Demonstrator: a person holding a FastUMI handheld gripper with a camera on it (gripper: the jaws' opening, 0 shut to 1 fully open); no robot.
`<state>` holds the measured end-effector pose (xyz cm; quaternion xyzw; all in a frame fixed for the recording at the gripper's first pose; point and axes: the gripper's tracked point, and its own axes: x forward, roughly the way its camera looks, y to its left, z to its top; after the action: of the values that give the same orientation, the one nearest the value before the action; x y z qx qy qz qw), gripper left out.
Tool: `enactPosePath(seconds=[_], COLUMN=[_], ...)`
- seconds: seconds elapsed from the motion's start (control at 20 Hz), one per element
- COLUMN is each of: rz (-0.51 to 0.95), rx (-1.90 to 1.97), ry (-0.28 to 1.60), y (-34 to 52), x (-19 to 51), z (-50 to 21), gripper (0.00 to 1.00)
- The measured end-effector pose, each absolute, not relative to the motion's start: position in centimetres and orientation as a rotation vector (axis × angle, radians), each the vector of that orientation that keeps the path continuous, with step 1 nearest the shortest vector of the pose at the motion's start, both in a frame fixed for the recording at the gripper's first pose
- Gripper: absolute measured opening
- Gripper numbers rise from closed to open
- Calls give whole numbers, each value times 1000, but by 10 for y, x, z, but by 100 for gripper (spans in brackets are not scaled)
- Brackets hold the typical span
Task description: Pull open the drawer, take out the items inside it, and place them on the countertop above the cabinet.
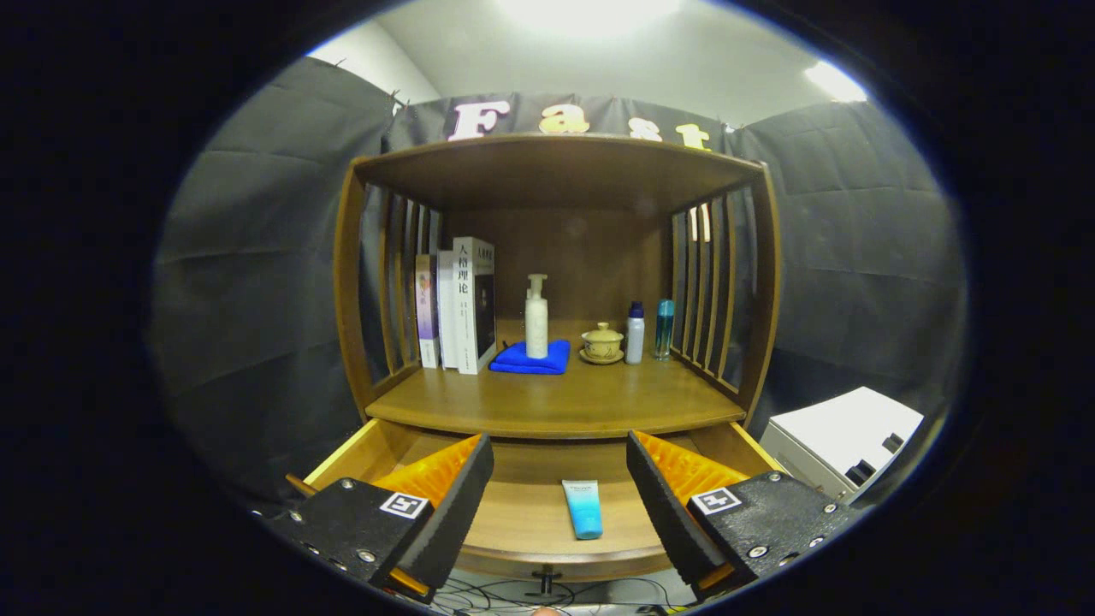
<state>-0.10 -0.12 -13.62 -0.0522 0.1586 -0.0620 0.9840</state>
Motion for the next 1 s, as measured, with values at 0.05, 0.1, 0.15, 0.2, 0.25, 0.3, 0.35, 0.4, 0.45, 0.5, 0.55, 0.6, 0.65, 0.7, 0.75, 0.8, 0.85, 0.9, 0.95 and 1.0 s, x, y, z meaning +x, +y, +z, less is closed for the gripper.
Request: enactPosePath(seconds=[0.05,0.1,0.15,0.2,0.25,0.3,0.35,0.4,0.45,0.5,0.55,0.6,0.65,0.7,0.75,0.8,0.85,0.9,0.95,1.0], rz=[-158,-176,-180,-199,-220,-242,-264,-284,-292,-306,-309,-312,-317,-323,-333,-339,-343,-340,-334,-329], rx=[-115,-114,-106,-94,-85,-84,-94,-110,-127,-124,-107,-84,-71,-71,-79,-86,-89,-87,-85,-90], ry=[339,366,409,450,489,524,562,607,645,686,723,753,780,811,843,872,897,917,937,963], y=[-7,-10,-12,-17,-23,-30,-38,-46,-53,-58,-59,-61,-62,-63,-65,-67,-67,-66,-64,-62], x=[9,21,31,38,43,45,46,43,43,44,43,44,45,46,44,42,42,42,44,44], z=[-137,-144,-154,-163,-172,-181,-190,-202,-212,-222,-232,-241,-250,-259,-266,-273,-279,-285,-291,-298], gripper=[96,96,96,96,96,96,96,96,97,97,97,97,97,97,97,97,97,97,97,97])
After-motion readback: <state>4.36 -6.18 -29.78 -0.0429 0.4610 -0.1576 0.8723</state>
